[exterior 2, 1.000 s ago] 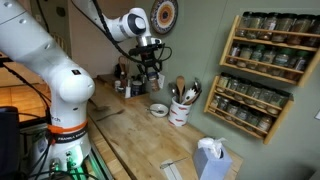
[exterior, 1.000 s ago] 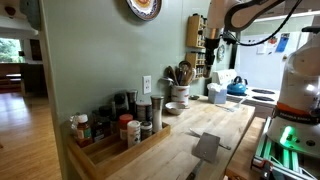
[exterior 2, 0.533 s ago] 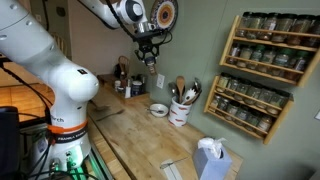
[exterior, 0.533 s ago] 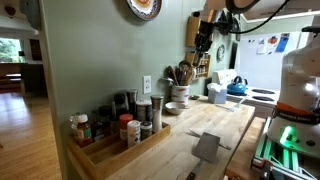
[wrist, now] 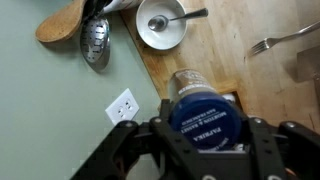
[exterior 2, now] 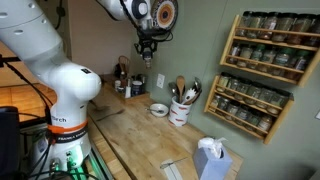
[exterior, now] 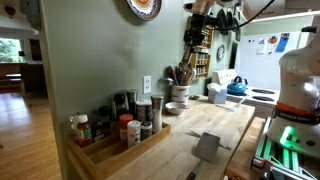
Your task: Pick up the spice bottle with a blue lid from the kitchen counter and put it in the wooden storage tray
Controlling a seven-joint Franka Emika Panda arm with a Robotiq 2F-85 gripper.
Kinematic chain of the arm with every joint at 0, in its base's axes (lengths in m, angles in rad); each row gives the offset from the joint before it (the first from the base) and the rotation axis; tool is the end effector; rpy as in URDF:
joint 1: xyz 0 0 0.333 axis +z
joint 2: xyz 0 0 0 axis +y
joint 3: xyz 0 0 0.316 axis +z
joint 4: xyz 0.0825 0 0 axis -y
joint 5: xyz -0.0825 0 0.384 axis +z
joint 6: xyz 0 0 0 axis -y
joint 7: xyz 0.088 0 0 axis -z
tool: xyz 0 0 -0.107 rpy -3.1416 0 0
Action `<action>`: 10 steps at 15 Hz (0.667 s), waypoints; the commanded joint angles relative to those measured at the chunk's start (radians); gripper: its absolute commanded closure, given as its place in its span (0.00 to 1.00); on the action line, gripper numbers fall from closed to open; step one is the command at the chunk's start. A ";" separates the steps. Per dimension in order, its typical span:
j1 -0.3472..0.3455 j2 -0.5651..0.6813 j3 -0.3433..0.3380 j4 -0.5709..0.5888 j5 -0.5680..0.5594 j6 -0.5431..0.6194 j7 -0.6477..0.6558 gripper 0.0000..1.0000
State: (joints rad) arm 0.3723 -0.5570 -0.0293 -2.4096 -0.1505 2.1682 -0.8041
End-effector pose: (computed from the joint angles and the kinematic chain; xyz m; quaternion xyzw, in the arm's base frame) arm 0.3903 0.1317 0.5431 0.8097 0.5623 0.1391 0.0943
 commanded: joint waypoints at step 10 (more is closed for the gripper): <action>0.009 0.129 0.130 0.184 -0.011 -0.059 -0.120 0.71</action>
State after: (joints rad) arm 0.3709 -0.5017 0.0418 -2.3392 -0.1506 2.1573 -0.8687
